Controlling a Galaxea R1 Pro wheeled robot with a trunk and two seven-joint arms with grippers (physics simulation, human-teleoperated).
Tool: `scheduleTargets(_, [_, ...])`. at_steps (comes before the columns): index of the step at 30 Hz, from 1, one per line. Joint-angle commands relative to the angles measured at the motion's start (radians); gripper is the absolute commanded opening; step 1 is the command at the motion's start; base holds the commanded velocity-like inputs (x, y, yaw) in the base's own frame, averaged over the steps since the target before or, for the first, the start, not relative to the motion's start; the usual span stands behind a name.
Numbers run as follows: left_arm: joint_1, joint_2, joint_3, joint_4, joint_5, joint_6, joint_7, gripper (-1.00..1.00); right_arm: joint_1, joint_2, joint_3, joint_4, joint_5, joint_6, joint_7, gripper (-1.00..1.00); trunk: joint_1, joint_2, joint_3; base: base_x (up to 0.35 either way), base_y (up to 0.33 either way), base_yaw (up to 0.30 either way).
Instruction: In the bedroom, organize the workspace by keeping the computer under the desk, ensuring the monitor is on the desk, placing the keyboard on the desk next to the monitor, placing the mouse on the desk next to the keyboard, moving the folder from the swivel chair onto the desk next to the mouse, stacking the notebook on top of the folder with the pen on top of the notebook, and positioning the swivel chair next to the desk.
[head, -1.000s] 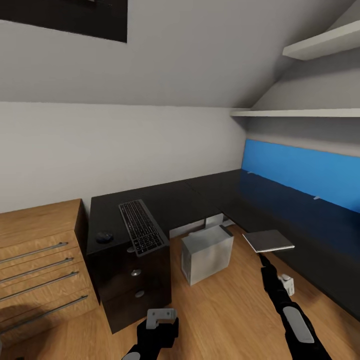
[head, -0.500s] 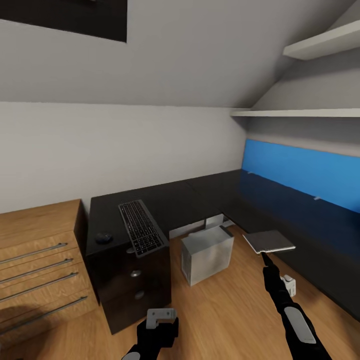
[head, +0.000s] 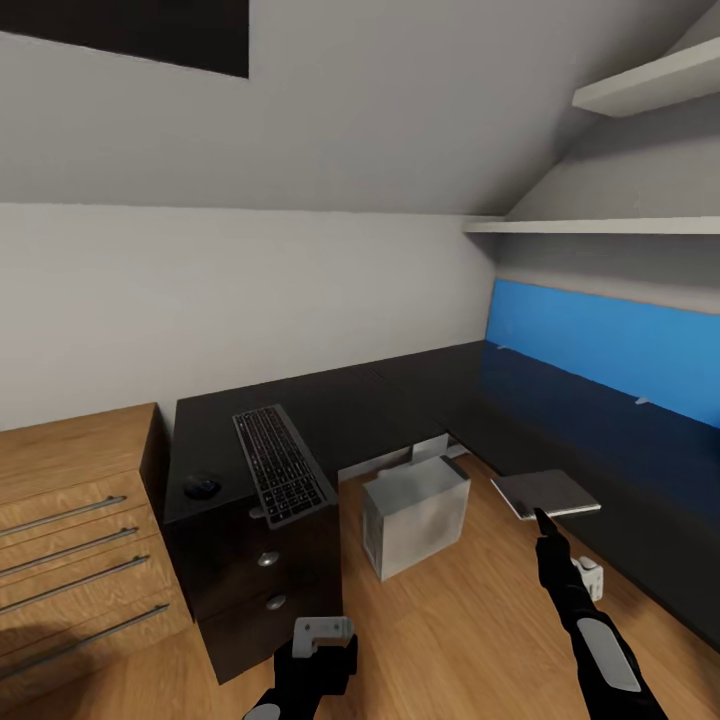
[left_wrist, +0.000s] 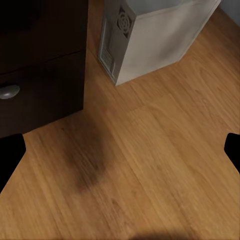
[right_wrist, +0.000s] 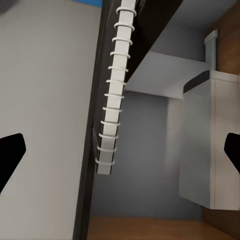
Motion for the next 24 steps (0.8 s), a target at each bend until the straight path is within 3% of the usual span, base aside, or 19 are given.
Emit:
scheduleTargets(1, [-0.001,0.0,-0.002,-0.001,0.009,0.002,0.009,1.0,-0.001,0.0,-0.005,0.0,-0.011,0.01,0.002,1.0,0.0,-0.001,-0.001,0.007,0.0,0.0])
scheduleTargets(24, [-0.001,0.002,-0.002,-0.001,0.009,0.002,0.006,1.0,-0.001,0.001,-0.011,0.0,-0.011,0.009,-0.013,1.0,0.0,-0.001,-0.001,0.052,0.0,0.0])
